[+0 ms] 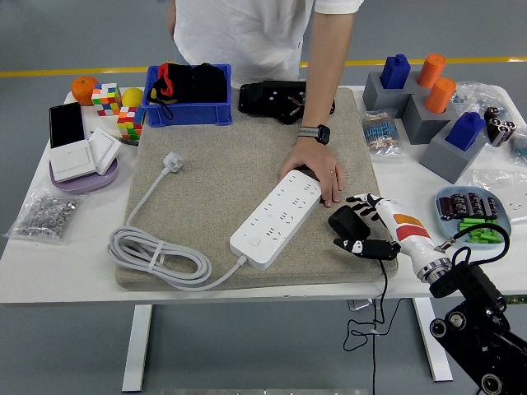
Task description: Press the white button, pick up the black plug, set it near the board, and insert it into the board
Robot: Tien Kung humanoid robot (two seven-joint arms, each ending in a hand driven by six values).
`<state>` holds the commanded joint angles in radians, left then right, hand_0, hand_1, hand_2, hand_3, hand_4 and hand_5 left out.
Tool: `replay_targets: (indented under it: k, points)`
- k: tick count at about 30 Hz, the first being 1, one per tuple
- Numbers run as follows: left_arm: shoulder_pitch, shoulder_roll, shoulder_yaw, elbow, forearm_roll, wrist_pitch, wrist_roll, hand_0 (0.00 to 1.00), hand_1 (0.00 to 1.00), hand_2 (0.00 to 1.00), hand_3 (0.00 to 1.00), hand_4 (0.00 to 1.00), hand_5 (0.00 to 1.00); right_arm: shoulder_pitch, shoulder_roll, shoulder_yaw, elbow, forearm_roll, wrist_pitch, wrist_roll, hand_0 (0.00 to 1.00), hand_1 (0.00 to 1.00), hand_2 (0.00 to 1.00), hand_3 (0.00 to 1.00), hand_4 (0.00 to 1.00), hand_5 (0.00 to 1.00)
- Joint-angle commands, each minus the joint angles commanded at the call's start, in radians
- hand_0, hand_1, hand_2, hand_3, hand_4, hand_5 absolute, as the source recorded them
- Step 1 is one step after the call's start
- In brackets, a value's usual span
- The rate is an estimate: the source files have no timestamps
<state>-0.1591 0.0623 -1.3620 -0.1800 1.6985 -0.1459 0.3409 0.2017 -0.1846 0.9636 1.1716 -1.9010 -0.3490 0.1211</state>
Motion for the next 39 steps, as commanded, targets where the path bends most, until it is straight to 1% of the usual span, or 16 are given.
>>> replay_targets:
  k: [3,4,9,10,15,21,22,27,28,32,34,39]
  points:
    - [0.0,0.0,0.0,0.0,0.0,0.0,0.0,0.695,0.668,0.645,0.648,0.553,0.175,0.002,0.001,-0.001,-0.003,0.009,-0.007,0.007,0.575,0.613,0.636,0.736,0.998,0.388]
    - [-0.001,0.0,0.001,0.0,-0.002,0.001,-0.001,0.695,0.668,0.645,0.648,0.553,0.175,0.002,0.001,-0.002,-0.005,0.011,-0.01,0.01,0.535,0.586,0.596,0.709,0.998,0.349]
    - [-0.003,0.0,0.0,0.0,-0.004,0.002,-0.001,0.695,0.668,0.645,0.648,0.553,0.175,0.008,0.003,-0.011,-0.014,0.015,-0.02,0.018,0.535,0.586,0.596,0.709,0.998,0.349]
    - [-0.002,0.0,-0.001,0.0,-0.004,0.002,0.0,0.697,0.668,0.645,0.648,0.553,0.175,0.009,0.004,-0.013,-0.017,0.016,-0.021,0.018,0.517,0.573,0.584,0.682,0.998,0.326]
    - [0.0,-0.001,0.026,0.0,-0.031,0.003,-0.005,0.697,0.668,0.645,0.648,0.553,0.175,0.011,0.009,-0.015,-0.028,0.02,-0.021,0.015,0.517,0.573,0.584,0.682,0.998,0.326]
    - [0.0,-0.004,0.034,0.0,-0.041,0.004,-0.006,0.695,0.668,0.645,0.647,0.553,0.175,0.015,0.013,-0.018,-0.04,0.023,-0.026,0.017,0.513,0.572,0.586,0.68,0.996,0.321]
    - [-0.001,-0.004,0.034,0.0,-0.042,0.004,-0.006,0.696,0.668,0.645,0.647,0.553,0.174,0.016,0.013,-0.017,-0.04,0.024,-0.028,0.019,0.489,0.564,0.582,0.655,0.958,0.29]
    - [-0.003,-0.004,0.029,0.0,-0.036,0.004,-0.005,0.696,0.668,0.645,0.647,0.553,0.174,0.021,0.016,-0.015,-0.046,0.027,-0.045,0.031,0.489,0.564,0.582,0.655,0.958,0.29]
    - [-0.003,-0.004,0.027,0.0,-0.034,0.004,-0.005,0.697,0.668,0.645,0.648,0.552,0.175,0.021,0.016,-0.015,-0.048,0.027,-0.048,0.033,0.449,0.536,0.548,0.63,0.91,0.227]
    - [-0.002,-0.005,0.025,0.0,-0.033,0.004,-0.005,0.697,0.668,0.645,0.648,0.552,0.175,0.024,0.017,-0.015,-0.058,0.027,-0.057,0.039,0.449,0.536,0.548,0.63,0.91,0.227]
    - [-0.001,-0.005,0.023,0.0,-0.031,0.004,-0.004,0.699,0.668,0.645,0.648,0.553,0.176,0.025,0.018,-0.015,-0.063,0.024,-0.055,0.035,0.436,0.527,0.539,0.621,0.897,0.211]
    - [0.0,-0.006,0.02,0.0,-0.029,0.004,-0.004,0.699,0.668,0.645,0.648,0.553,0.176,0.028,0.021,-0.017,-0.071,0.02,-0.049,0.023,0.436,0.527,0.539,0.621,0.897,0.211]
